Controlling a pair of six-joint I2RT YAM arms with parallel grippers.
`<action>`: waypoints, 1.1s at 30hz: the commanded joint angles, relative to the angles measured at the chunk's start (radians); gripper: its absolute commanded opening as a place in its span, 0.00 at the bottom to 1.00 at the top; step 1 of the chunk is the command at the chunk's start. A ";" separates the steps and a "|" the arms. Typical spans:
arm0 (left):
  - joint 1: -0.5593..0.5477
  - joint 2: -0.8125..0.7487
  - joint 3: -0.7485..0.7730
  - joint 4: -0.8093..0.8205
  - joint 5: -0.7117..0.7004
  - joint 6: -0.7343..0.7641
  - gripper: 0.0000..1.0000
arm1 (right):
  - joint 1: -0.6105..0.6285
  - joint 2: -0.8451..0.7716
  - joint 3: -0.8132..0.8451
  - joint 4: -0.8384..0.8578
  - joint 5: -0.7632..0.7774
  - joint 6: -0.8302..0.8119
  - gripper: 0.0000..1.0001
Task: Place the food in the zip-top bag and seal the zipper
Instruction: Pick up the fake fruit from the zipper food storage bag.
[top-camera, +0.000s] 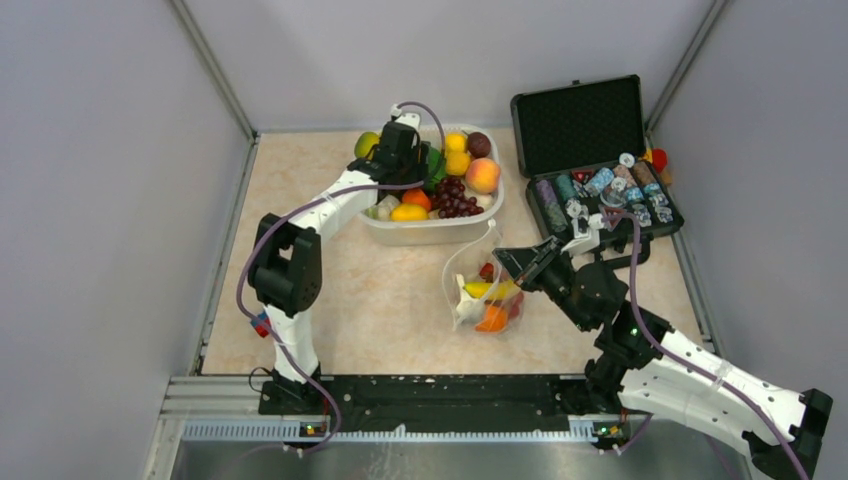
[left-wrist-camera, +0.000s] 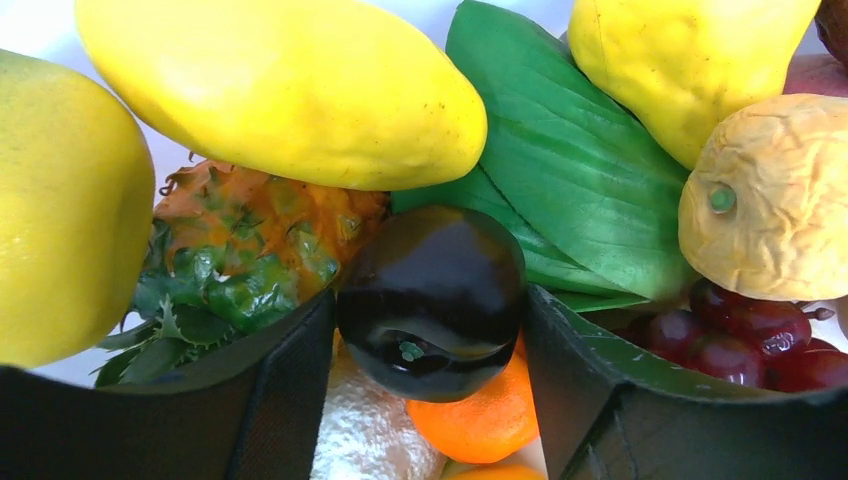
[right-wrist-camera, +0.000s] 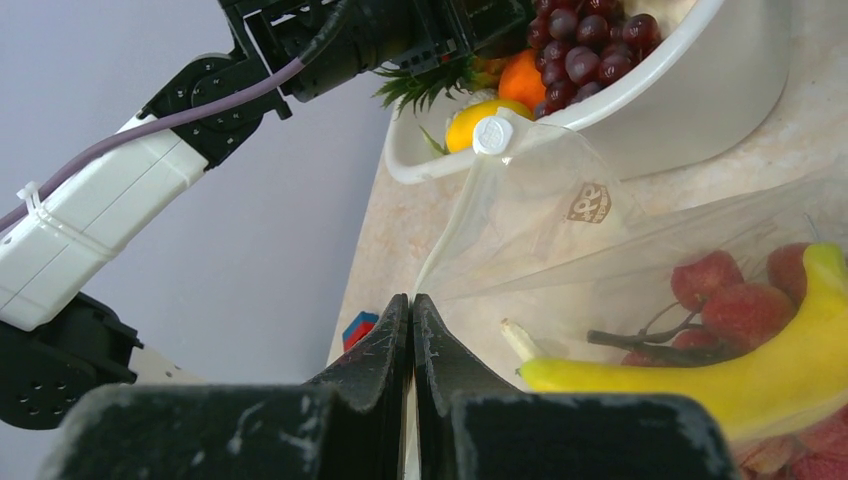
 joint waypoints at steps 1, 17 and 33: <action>0.003 0.008 0.035 0.000 -0.008 0.019 0.67 | 0.007 -0.019 0.011 0.020 0.014 -0.007 0.00; 0.004 -0.170 -0.078 0.063 0.141 0.030 0.45 | 0.007 -0.009 0.005 0.028 0.009 0.008 0.00; 0.002 -0.539 -0.382 0.158 0.338 -0.048 0.45 | 0.007 0.008 -0.004 0.040 0.005 0.020 0.00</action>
